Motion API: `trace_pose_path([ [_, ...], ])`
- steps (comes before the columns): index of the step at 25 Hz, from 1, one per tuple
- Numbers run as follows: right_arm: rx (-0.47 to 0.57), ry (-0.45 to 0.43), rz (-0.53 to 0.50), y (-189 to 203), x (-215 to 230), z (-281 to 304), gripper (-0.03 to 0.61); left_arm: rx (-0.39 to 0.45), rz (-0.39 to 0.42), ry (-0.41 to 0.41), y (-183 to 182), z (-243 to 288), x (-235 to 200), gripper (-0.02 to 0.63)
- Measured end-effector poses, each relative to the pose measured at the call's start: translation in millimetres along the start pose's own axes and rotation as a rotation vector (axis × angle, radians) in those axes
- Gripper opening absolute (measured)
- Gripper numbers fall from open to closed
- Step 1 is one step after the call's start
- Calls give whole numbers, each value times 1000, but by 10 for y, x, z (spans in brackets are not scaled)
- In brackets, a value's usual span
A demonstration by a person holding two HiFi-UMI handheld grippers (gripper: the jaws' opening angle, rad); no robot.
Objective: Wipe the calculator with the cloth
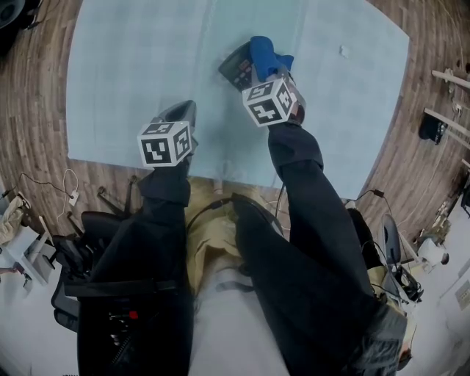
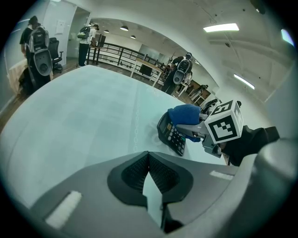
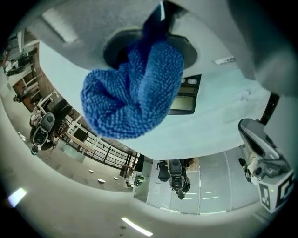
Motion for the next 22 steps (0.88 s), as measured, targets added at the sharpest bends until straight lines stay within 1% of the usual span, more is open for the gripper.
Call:
trace_pose_path([
  [8,9,-36,-43,53,-168,-34,61,4,2,4,-3,8,-7,-2],
  [22,12,-168,-82,140,-670,-90,61,6,6,8,34,6,-5,-2],
])
Point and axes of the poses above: the fingertips, and each gripper's own axes: z forward along the fingers, x to its right, y out of its underside, the point moved 2 cm from there along -z, backward along the fingers, and after that the axes turned 5 degrees about z, right-handed, at the moved point
